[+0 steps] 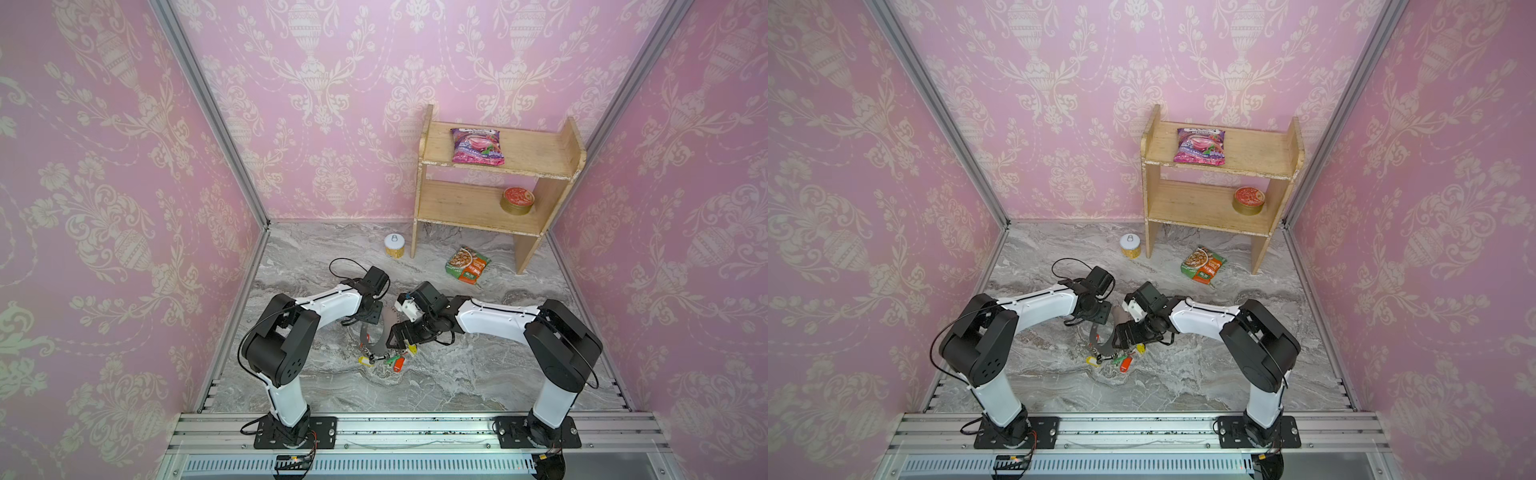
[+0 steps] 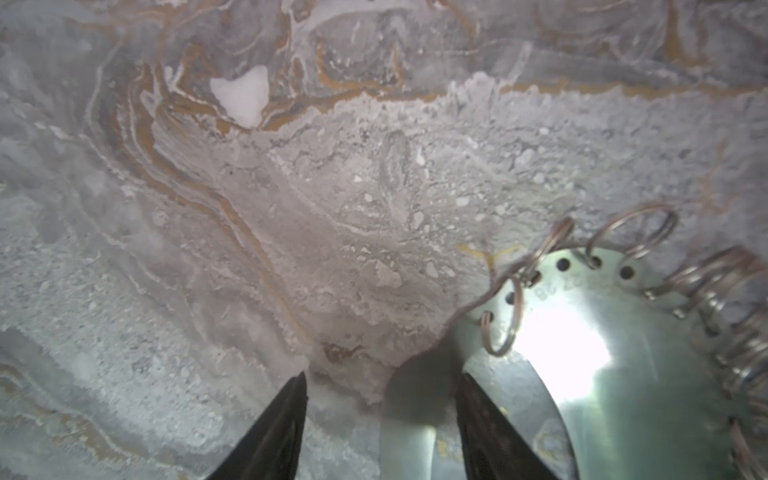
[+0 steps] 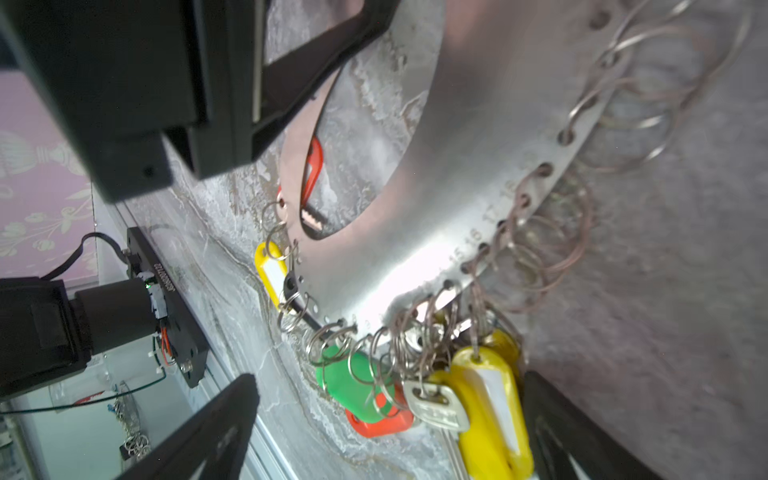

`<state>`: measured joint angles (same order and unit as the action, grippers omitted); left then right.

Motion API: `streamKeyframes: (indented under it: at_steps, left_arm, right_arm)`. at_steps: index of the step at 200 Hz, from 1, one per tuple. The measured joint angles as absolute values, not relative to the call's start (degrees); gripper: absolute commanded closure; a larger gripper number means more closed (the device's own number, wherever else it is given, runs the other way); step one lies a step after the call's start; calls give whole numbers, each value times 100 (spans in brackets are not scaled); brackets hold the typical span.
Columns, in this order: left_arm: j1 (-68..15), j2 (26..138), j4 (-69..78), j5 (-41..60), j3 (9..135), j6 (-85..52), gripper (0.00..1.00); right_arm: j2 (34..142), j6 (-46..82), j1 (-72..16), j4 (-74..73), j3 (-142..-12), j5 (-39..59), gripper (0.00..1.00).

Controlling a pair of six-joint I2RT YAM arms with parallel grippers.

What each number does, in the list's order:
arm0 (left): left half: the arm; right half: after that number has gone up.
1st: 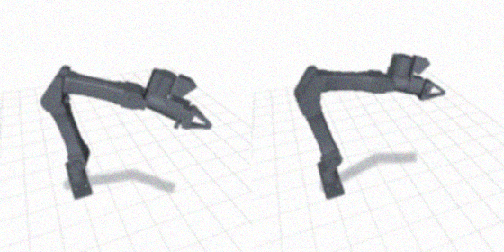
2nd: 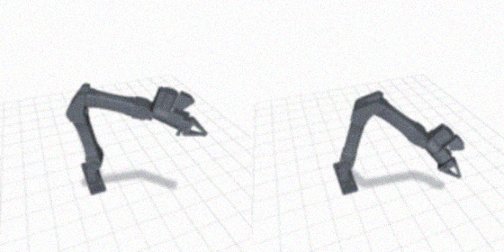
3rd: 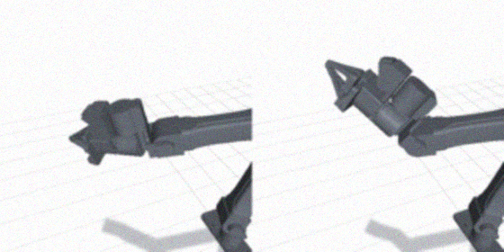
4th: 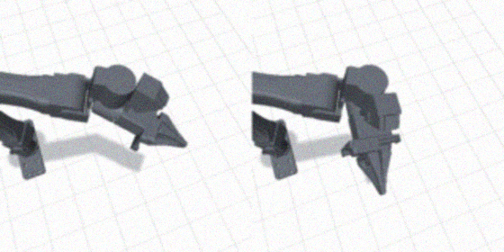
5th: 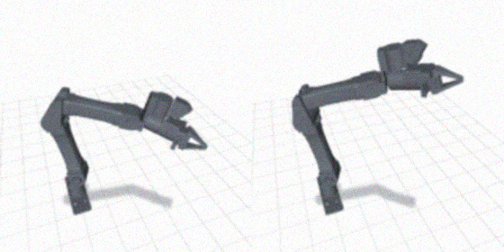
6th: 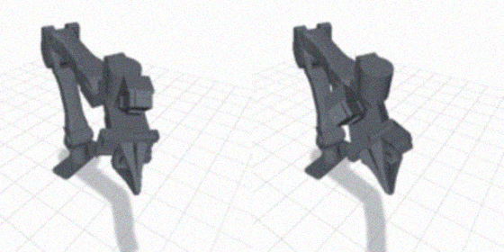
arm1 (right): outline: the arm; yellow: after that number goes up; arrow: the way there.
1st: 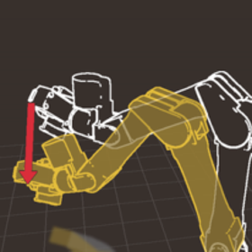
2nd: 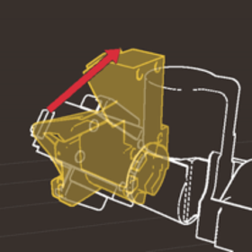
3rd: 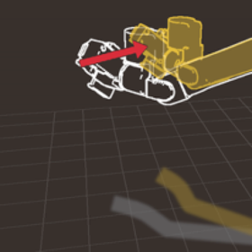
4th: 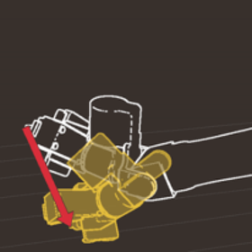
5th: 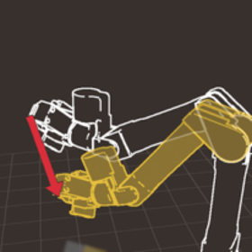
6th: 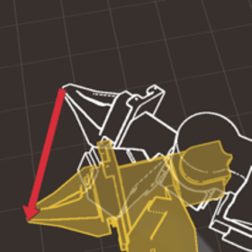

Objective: Put the keys on the keyring

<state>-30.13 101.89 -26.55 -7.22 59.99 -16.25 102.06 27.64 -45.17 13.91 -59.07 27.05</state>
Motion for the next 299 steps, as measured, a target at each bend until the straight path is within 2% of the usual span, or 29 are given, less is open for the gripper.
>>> streamKeyframes:
  at_steps: [69, 118, 191, 214, 249, 299]
  left_arm:
    - [-3017, 10289, -2453, -261, 6045, -1452, 57]
    - [-3109, 10604, -2373, 60, 6436, -1205, 62]
    - [-3651, 11089, -1831, 1225, 6932, -1026, 63]
    - [-3695, 11111, -1844, 1339, 6967, -998, 59]
    - [-3704, 10951, -1992, 1273, 6860, -1035, 50]
    - [-3793, 9815, -2390, 945, 5913, -1522, 41]
  right_arm:
    - [9441, 2856, -4578, 1745, -5367, 2709, 0]
    - [8403, 2856, -4064, 1885, -4936, 2473, 0]
    - [8296, 2849, -3793, 1876, -4816, 2303, 0]
    - [8307, 2832, -3747, 1879, -4801, 2202, 0]
    - [8307, 2873, -3708, 1806, -4716, 2117, 12]
    - [8370, 3317, -3787, 1260, -4224, 2263, 20]
